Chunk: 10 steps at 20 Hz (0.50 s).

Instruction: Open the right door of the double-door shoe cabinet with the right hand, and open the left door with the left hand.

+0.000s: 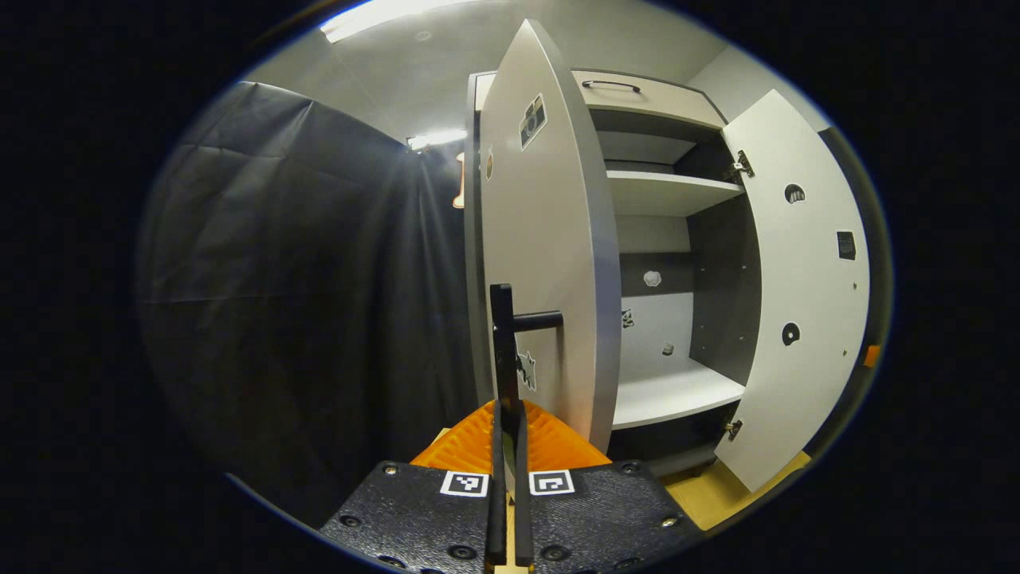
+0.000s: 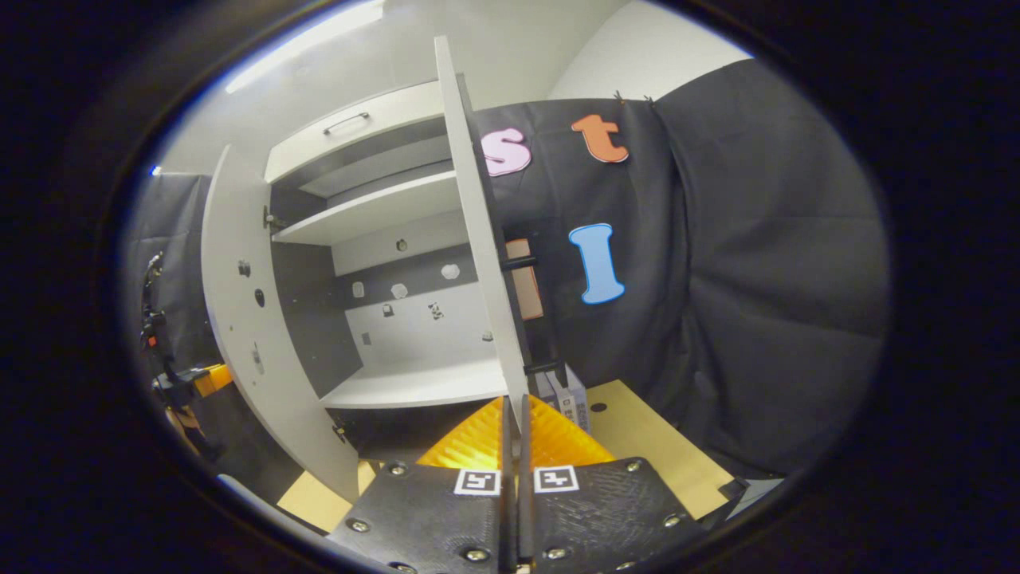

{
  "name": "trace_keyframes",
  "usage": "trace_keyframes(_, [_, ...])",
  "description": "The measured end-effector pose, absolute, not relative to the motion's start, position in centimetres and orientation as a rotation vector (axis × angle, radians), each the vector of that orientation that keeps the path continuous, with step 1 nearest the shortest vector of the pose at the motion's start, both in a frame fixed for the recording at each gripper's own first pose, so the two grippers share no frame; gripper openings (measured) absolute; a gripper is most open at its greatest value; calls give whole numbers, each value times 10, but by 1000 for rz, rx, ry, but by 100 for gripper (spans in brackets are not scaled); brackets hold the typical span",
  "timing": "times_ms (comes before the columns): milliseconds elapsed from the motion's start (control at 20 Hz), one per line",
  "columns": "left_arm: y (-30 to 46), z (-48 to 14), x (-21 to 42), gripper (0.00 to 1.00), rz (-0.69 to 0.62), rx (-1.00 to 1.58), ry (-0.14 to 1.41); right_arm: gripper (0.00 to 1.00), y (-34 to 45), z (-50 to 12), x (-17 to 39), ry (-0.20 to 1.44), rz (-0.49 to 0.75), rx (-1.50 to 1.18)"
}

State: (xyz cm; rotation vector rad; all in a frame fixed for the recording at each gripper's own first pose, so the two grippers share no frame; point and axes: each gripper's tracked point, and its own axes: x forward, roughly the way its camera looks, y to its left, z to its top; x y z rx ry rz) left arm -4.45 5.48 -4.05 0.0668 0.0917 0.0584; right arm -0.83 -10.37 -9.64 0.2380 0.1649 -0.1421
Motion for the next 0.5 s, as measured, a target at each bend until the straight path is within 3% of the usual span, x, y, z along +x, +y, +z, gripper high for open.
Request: trace_keyframes(500, [74,-42,-46,4,106,115,104,1,-110,-107,-2,179,-145,270])
